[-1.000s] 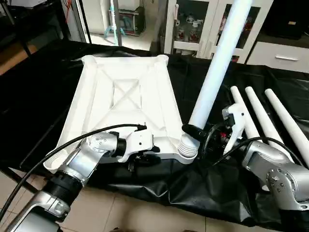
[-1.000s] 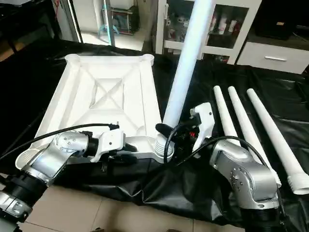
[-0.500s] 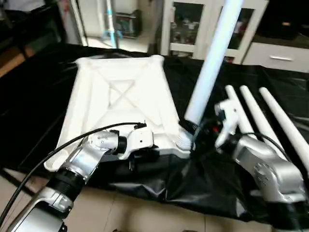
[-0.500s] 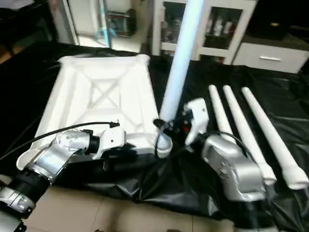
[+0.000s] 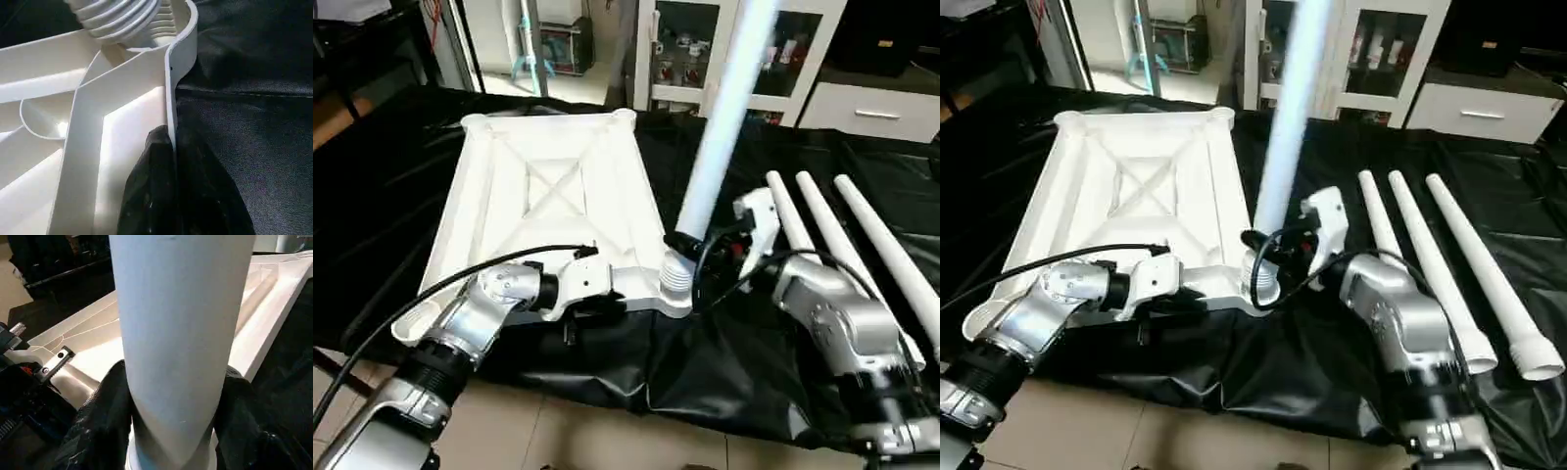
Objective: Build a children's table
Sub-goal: Insert table leg to table base
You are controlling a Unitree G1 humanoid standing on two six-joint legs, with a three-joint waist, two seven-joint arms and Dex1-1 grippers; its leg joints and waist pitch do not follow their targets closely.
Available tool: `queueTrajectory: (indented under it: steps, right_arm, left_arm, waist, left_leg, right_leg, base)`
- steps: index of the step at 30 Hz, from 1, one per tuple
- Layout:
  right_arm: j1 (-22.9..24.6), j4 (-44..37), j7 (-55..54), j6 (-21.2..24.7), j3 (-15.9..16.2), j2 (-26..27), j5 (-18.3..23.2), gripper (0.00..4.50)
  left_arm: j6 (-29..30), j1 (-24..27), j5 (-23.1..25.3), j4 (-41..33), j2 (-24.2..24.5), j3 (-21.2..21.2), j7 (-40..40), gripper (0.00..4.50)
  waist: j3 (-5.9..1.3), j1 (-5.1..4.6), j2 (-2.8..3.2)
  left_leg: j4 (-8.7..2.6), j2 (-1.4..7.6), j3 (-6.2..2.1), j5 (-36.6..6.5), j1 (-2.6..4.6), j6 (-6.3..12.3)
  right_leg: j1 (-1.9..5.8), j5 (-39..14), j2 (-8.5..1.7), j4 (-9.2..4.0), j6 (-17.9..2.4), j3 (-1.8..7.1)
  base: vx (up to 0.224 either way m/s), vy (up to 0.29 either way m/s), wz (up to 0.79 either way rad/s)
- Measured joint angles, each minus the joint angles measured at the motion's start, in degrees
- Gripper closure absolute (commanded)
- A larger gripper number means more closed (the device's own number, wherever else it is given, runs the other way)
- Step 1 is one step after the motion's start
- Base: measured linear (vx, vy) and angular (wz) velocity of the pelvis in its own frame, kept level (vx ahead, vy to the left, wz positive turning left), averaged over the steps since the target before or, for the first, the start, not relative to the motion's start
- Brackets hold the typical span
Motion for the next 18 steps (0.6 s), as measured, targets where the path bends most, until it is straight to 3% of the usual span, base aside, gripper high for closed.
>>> queueTrajectory:
  steps: [18]
  right_arm:
    - [-0.7,2.3,11.6,2.5,2.1,-3.5,0.9,2.59]
  left_arm:
    - [1.0,2.0,-0.3,-4.3,1.5,0.5,-1.6,4.45]
  waist:
    - [0.16,0.14,-0.96]
  left_leg:
    - [-0.19,0.04,0.1,0.0,0.03,0.02]
  right_leg:
    - [-0.05,-0.1,0.0,-0.09,0.1,-0.01]
  base:
    - [0.0,0.0,0.0]
